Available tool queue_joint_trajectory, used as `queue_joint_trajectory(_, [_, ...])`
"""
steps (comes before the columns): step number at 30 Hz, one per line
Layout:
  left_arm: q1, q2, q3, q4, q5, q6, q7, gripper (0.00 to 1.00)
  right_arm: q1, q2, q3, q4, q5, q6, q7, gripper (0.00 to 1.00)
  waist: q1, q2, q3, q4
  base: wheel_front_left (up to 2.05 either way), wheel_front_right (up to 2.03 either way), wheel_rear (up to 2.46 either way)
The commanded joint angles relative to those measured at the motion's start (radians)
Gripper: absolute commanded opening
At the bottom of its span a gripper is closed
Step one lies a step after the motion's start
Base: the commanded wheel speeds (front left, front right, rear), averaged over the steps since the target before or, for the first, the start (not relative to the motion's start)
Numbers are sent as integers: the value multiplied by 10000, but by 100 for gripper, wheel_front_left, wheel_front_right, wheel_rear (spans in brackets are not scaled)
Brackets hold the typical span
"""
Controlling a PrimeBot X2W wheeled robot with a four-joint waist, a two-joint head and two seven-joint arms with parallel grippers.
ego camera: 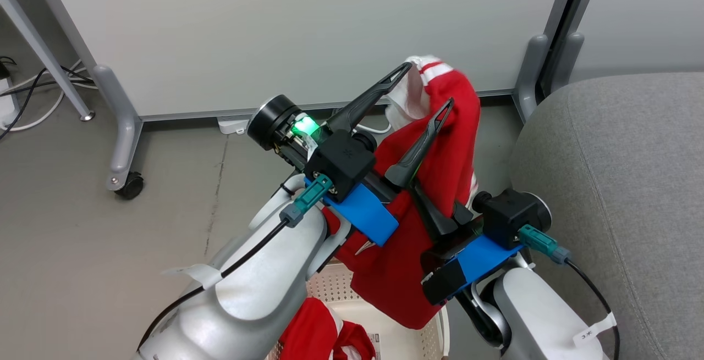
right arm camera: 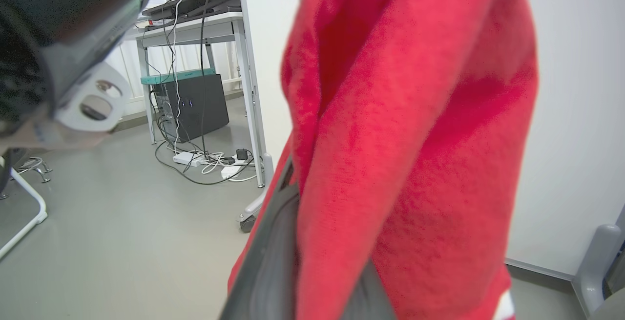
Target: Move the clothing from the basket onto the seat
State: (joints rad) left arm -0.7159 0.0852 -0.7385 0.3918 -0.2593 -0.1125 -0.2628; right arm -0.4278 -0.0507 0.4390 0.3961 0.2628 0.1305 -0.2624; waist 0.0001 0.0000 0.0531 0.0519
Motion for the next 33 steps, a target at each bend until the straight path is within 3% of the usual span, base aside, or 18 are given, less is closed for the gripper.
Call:
queue_joint_trajectory(1, [37, -26, -2, 28, 47, -3, -31, 100, -121, 6, -71, -57, 3, 5, -38, 0, -1, 0, 10, 5, 0, 0, 0])
queue_joint_trajectory(13, [249, 5, -46, 153, -12, -10, -29, 100, 174, 3, -890, -184, -228, 5, -38, 0, -1, 0, 241, -290, 0, 0, 0])
queue_joint_trajectory(33, [302, 232, -726, 290, 40, -107, -29, 100, 695, 7, -3179, -1033, -1188, 5, -40, 0, -1, 0, 1330, -2764, 0, 0, 0])
